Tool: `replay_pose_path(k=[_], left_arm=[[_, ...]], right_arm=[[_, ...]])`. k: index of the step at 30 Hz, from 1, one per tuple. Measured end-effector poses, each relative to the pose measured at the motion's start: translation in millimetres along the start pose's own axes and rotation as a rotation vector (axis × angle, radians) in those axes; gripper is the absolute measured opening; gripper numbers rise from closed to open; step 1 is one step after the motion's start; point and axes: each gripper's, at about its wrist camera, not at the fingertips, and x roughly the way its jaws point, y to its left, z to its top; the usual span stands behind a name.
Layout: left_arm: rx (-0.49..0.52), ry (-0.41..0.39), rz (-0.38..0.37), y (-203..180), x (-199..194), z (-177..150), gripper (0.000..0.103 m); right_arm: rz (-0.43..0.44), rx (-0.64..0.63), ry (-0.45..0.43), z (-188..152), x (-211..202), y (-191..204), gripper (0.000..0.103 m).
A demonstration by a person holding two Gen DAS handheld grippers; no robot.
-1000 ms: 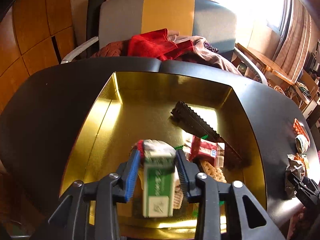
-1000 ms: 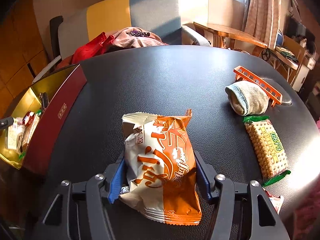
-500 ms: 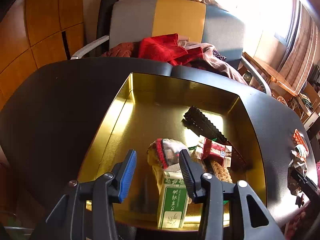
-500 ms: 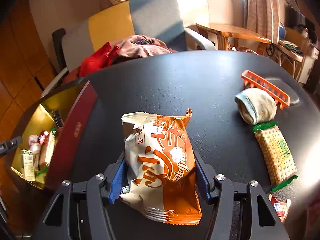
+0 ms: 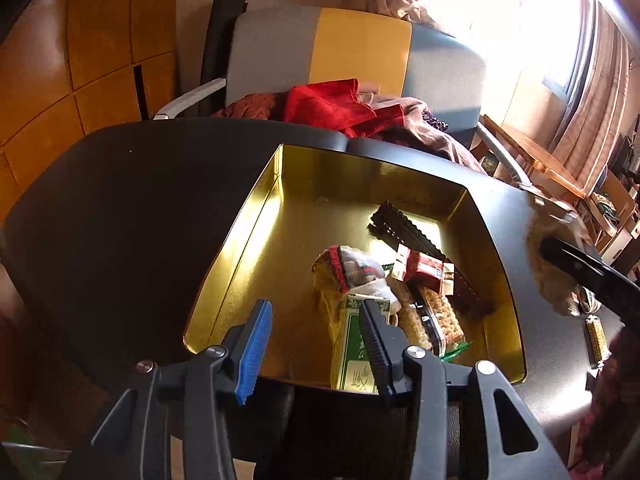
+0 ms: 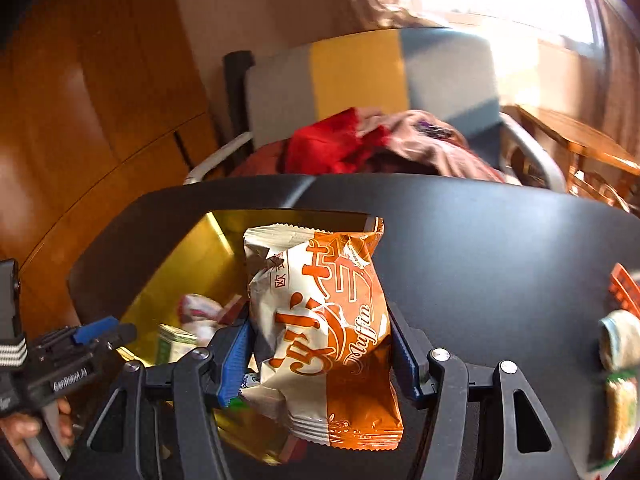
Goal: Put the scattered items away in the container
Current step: 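Lower the orange snack bag into the gold tray and open the right gripper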
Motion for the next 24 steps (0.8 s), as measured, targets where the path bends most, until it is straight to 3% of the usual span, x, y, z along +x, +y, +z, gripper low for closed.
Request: replay_pose_path(k=[9,24], left_arm=[[-0.010,-0.002,-0.003,5.9,-4.3,-5.5,0.046],[-0.015,-0.010,0.000,5.9,-11.0,-7.0,0.047]], right_arm=[[0.044,-0.090,0.111,12.0,69.7,53.6,0.061],[0.040,-0.115,0.173,16.1,97.7,65.7,0.065]])
